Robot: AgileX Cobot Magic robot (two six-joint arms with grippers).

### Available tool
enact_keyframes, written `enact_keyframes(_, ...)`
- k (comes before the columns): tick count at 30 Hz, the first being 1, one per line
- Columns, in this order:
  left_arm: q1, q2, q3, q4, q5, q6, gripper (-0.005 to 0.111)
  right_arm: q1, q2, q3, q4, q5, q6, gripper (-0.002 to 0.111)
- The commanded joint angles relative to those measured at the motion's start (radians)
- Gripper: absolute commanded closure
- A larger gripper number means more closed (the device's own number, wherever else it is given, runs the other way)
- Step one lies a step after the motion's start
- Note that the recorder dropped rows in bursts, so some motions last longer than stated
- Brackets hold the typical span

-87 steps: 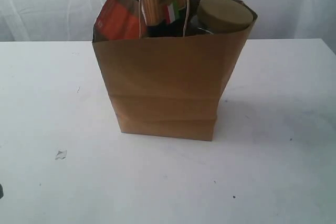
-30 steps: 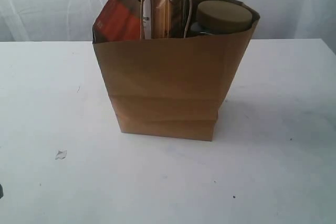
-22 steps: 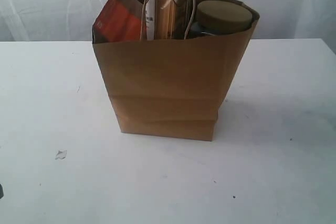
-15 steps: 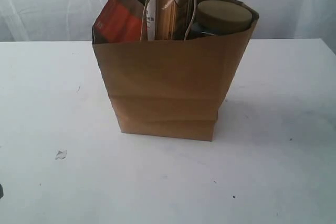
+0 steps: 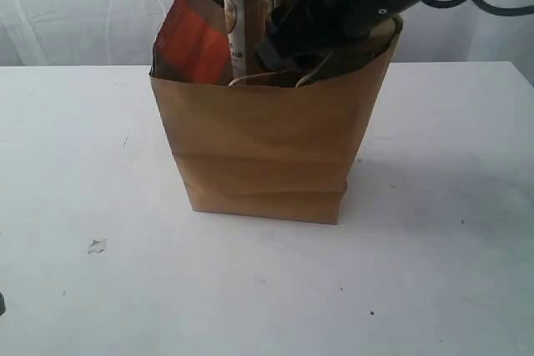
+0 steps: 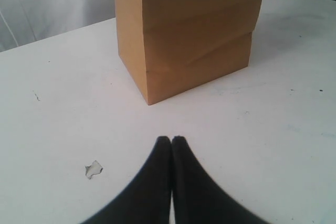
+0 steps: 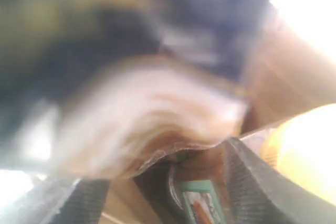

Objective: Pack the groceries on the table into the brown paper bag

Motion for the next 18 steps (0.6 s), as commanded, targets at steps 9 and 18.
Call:
enact_keyframes(9, -0.001, -0.005, 0.003, -0.008, -0.003, -0.001, 0.107, -0.011, -0.055, -0.034, -0.020, -0.029, 0.007, 0.034)
enact_keyframes(18, -0.001, -0.005, 0.003, -0.008, -0.003, -0.001, 0.107, -0.011, -0.091, -0.034, -0.020, -0.030, 0.007, 0.029)
